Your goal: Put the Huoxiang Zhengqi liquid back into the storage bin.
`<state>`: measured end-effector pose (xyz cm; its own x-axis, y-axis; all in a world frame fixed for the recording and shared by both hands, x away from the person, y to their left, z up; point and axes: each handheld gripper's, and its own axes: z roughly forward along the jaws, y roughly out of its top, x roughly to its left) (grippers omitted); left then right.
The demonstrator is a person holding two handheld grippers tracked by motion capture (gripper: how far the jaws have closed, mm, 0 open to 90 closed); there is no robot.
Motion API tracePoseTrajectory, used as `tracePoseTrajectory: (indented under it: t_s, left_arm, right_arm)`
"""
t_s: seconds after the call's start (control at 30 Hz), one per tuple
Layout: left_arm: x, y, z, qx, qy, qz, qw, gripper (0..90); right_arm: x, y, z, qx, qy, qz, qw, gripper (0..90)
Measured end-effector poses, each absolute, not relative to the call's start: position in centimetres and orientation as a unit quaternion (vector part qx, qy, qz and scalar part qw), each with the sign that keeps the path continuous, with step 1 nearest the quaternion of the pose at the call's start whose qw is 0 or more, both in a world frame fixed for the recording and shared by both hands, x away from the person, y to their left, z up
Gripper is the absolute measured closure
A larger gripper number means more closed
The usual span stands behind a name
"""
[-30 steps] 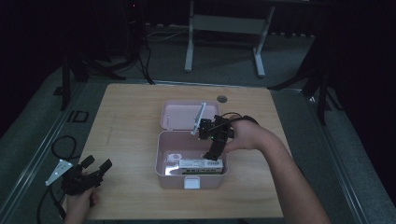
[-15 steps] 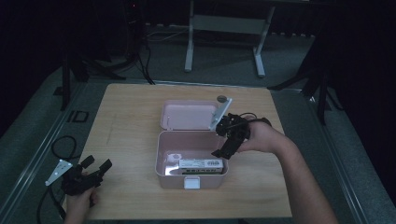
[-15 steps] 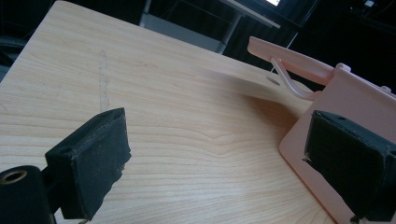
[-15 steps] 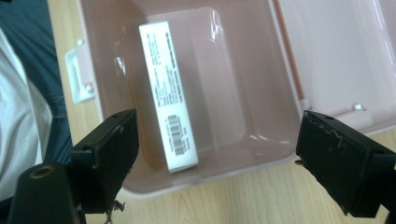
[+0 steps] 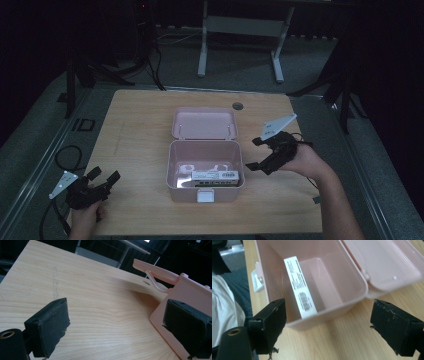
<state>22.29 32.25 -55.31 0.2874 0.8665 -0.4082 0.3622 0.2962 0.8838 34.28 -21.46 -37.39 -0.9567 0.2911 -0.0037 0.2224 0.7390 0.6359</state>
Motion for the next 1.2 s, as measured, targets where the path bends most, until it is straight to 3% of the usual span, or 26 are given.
tracePoseTrajectory:
  t_s: [0.43,0.8,1.2]
  left_arm:
    - [22.3,32.1,-55.3,0.557,0.556,0.215,0.579,6.8]
    - [22.4,31.9,-55.4,0.559,0.555,0.214,0.578,6.8]
    - [22.4,31.8,-55.4,0.562,0.555,0.212,0.575,6.8]
  right_arm:
    - [32.9,-28.2,-42.5,0.230,0.879,0.414,0.057,13.5]
    - [31.5,-32.4,-47.2,0.368,0.825,0.408,0.135,13.6]
    - [29.4,-33.8,-51.1,0.495,0.756,0.363,0.226,13.5]
